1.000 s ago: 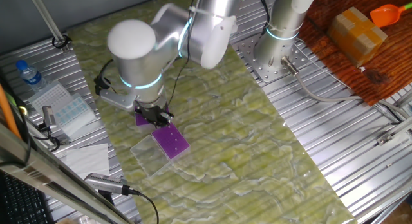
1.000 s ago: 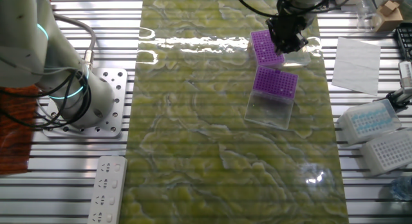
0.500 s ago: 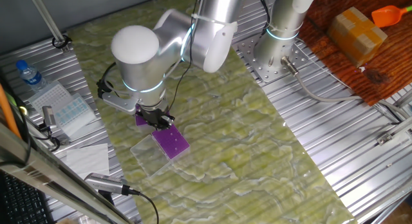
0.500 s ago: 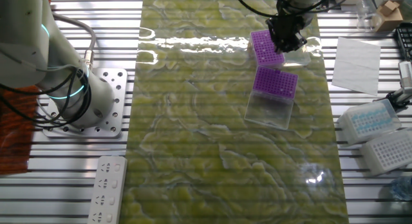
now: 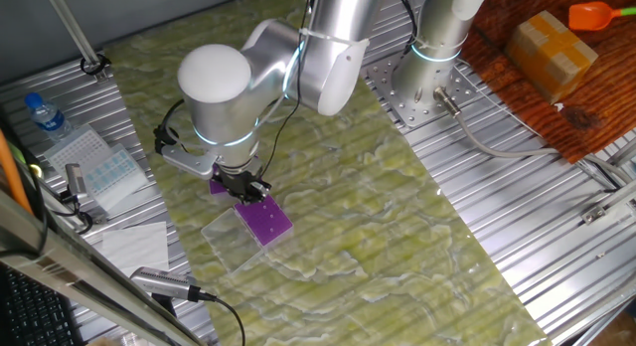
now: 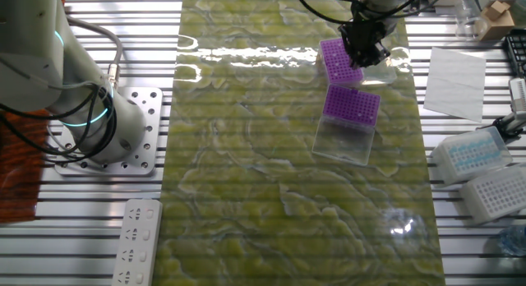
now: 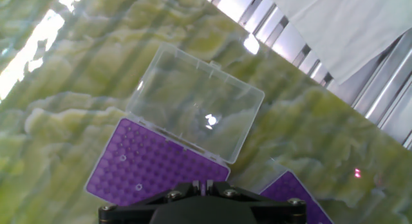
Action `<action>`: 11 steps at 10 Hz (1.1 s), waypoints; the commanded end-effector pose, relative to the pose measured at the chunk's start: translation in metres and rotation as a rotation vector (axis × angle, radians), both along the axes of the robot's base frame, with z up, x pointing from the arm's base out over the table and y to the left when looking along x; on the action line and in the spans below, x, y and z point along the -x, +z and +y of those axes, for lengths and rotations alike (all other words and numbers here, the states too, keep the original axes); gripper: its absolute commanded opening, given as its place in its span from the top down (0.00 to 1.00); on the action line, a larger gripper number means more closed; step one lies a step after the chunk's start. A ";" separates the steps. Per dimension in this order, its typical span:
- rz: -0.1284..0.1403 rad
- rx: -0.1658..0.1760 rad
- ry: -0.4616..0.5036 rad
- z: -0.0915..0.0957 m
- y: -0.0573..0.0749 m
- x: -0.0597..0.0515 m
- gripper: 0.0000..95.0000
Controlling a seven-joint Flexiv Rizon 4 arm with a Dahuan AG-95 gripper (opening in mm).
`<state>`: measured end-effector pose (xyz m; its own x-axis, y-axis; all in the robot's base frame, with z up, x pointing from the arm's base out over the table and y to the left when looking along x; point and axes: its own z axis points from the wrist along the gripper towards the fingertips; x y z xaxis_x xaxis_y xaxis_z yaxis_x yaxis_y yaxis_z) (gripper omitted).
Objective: Transfer all small pipette tips from one holder to another
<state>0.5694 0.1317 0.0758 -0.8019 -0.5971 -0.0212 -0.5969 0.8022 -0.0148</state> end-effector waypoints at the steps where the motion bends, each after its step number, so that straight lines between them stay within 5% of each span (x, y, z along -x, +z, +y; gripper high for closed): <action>1: -0.005 0.000 0.002 -0.001 -0.002 0.000 1.00; 9: -0.013 -0.005 0.022 -0.001 -0.009 0.001 1.00; 10: -0.012 -0.004 0.027 -0.001 -0.009 0.001 0.60; 11: -0.012 -0.004 0.027 -0.001 -0.009 0.001 0.60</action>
